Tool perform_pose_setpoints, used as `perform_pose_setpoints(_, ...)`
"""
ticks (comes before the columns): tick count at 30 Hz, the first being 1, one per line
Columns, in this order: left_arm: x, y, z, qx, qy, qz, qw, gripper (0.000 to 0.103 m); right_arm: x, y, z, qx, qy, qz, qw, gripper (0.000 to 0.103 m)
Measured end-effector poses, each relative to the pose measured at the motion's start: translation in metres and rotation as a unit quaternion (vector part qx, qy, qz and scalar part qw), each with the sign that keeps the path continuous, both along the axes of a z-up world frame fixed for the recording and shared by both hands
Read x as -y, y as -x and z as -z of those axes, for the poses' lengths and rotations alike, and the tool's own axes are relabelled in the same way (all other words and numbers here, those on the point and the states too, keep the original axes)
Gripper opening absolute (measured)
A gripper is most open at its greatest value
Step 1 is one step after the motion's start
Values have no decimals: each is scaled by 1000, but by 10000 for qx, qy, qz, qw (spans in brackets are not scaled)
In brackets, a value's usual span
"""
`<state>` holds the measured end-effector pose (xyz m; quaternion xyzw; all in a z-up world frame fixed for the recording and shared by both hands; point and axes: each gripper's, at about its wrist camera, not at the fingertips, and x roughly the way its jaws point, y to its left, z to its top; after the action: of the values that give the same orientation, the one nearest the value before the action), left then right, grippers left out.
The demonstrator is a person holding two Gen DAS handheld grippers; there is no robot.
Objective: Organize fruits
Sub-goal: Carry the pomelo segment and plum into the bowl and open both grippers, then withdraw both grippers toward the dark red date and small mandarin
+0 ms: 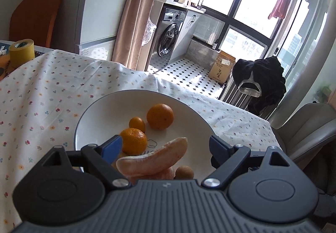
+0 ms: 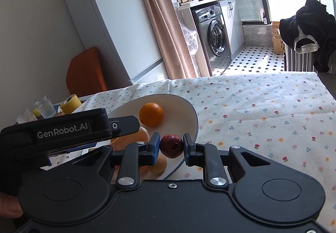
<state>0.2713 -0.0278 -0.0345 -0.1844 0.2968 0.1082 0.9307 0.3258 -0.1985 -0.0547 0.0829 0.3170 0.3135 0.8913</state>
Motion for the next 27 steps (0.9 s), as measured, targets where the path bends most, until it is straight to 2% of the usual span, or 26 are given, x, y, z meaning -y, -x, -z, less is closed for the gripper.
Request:
perform_pose_setpoints(8, -7, 12, -7, 4, -38, -163, 9999, 89, -5, 1, 3, 88, -32, -5, 10000, 22)
perform_pose_setpoints(10, -8, 15, -9, 17, -74, -181, 9998, 89, -5, 1, 4, 130, -94, -4, 9999, 27)
perform_pose_setpoints(12, -9, 18, -11, 21, -101, -207, 9997, 89, -5, 2, 4, 192, -105, 34, 9998, 38)
perform_pose_setpoints(20, -16, 38, -25, 32, -115, -317, 9994, 89, 4, 4, -7, 130, -201, 4, 9997, 39)
perform_pose_setpoints(27, -19, 56, -33, 12, -360, -216, 9991, 90, 2, 11, -19, 77, -115, -21, 9999, 47)
